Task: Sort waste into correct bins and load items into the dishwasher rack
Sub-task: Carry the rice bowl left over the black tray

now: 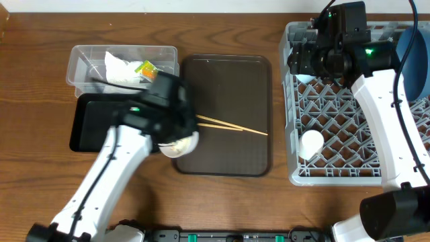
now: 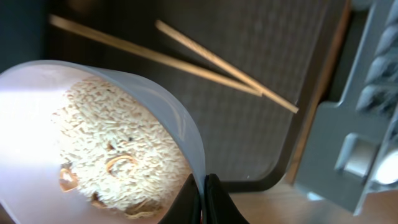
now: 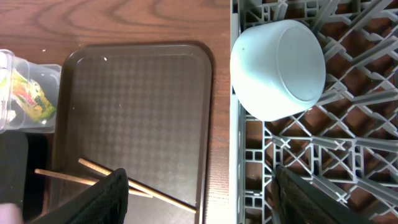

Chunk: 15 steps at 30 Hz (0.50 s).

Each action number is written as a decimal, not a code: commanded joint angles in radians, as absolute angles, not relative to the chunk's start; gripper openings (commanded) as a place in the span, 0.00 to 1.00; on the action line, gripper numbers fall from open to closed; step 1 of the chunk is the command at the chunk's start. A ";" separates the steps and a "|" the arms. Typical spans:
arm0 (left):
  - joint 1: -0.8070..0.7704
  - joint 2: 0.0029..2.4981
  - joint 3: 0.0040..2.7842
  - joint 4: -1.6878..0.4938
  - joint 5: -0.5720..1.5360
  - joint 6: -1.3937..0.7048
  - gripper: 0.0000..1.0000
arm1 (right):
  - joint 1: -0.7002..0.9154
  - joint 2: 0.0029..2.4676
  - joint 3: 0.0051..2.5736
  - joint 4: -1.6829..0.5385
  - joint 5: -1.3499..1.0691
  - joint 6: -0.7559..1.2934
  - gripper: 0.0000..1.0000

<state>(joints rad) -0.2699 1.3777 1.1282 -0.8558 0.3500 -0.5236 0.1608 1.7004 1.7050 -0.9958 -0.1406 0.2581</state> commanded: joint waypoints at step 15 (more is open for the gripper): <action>0.445 1.570 1.151 -0.812 1.060 -0.123 0.06 | 0.159 1.694 1.717 -1.004 -0.135 0.245 0.71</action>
